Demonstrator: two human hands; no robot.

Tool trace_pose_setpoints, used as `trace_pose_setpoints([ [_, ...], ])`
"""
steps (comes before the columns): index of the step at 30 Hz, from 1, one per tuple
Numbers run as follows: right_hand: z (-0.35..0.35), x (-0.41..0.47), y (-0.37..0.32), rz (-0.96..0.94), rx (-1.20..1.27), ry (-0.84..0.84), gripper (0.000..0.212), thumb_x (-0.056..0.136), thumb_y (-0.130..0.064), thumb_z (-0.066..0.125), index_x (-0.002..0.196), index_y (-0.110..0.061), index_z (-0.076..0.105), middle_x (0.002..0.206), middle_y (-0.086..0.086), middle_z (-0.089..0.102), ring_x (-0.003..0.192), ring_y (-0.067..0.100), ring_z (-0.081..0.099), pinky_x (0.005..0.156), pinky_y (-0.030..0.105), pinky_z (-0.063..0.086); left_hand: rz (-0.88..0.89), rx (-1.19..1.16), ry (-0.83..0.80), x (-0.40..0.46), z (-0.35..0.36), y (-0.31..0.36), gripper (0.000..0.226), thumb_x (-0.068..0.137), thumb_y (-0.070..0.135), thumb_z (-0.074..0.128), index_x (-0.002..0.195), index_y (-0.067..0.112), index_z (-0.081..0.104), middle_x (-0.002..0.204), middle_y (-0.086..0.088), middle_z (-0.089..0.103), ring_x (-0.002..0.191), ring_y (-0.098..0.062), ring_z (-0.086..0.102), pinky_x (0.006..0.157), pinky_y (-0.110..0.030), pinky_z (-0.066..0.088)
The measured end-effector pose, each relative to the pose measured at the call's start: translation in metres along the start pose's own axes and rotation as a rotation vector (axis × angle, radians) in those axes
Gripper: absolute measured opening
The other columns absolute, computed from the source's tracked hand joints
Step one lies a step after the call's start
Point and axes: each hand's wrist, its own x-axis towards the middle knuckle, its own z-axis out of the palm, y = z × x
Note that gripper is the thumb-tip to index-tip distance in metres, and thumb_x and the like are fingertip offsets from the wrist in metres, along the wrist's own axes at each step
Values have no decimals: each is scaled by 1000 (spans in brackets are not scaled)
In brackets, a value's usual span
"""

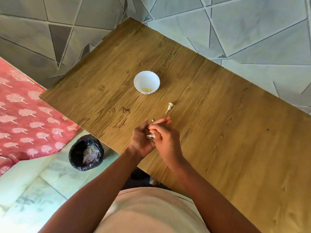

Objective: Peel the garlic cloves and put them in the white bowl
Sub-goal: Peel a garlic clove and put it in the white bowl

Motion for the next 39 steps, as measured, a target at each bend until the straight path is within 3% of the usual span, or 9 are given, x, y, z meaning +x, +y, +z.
trace_pose_setpoints([
  [3,0,-5,-2,0,6,23,19,86,7,73,101,-4,75,99,9,75,90,16,71,79,18,56,54,-15,0,-8,-1,2,70,110,37,18,122,-15,64,144,-30,53,131,-37,58,91,-41,59],
  [8,8,-10,-10,70,73,-31,19,83,2,78,99,-8,75,97,1,76,92,10,71,77,27,59,133,-74,33,-25,-6,8,66,109,34,23,122,-19,59,133,-34,60,111,-41,69,68,-38,62],
  [12,26,-5,-30,35,98,-50,21,78,2,82,95,-7,72,96,0,73,91,10,69,78,28,59,112,-28,96,-35,-28,16,66,107,39,27,132,-13,58,149,-27,48,119,-37,62,96,-46,57],
  [15,42,-3,-43,-23,23,-47,22,76,-2,85,87,-6,67,87,1,68,81,13,63,70,27,54,58,-11,160,-39,-43,23,69,105,42,34,152,-9,35,162,-26,30,136,-36,44,123,-45,30],
  [18,54,-4,-54,-19,0,-8,19,79,-6,85,84,-6,67,85,0,67,78,13,63,67,26,54,13,-40,172,-48,-48,29,72,103,44,38,152,-9,36,152,-26,43,120,-35,58,107,-44,47],
  [22,65,-14,-66,-23,-35,6,10,91,2,70,94,-7,74,93,1,74,87,12,69,73,31,57,-33,-77,40,-68,-45,40,75,107,47,23,130,-14,60,139,-26,56,120,-34,61,109,-43,45],
  [28,75,-23,-84,-76,-126,-36,18,87,7,72,101,-3,76,100,7,76,94,12,69,86,7,48,-17,-94,-14,-83,-52,51,73,108,43,19,120,-9,69,136,-24,63,122,-32,65,105,-41,52],
  [33,90,-23,-87,-141,-169,-97,16,85,3,73,100,-4,71,100,8,70,93,19,66,76,31,58,-4,-125,-26,-93,-58,59,73,108,43,21,122,-10,68,140,-24,60,130,-32,58,115,-40,42],
  [39,98,-16,-94,-252,-227,-115,10,89,-6,63,94,-6,71,97,6,71,90,21,67,72,36,59,74,-106,-48,-102,-65,72,70,108,40,20,126,-13,63,145,-26,55,135,-33,54,120,-40,36],
])
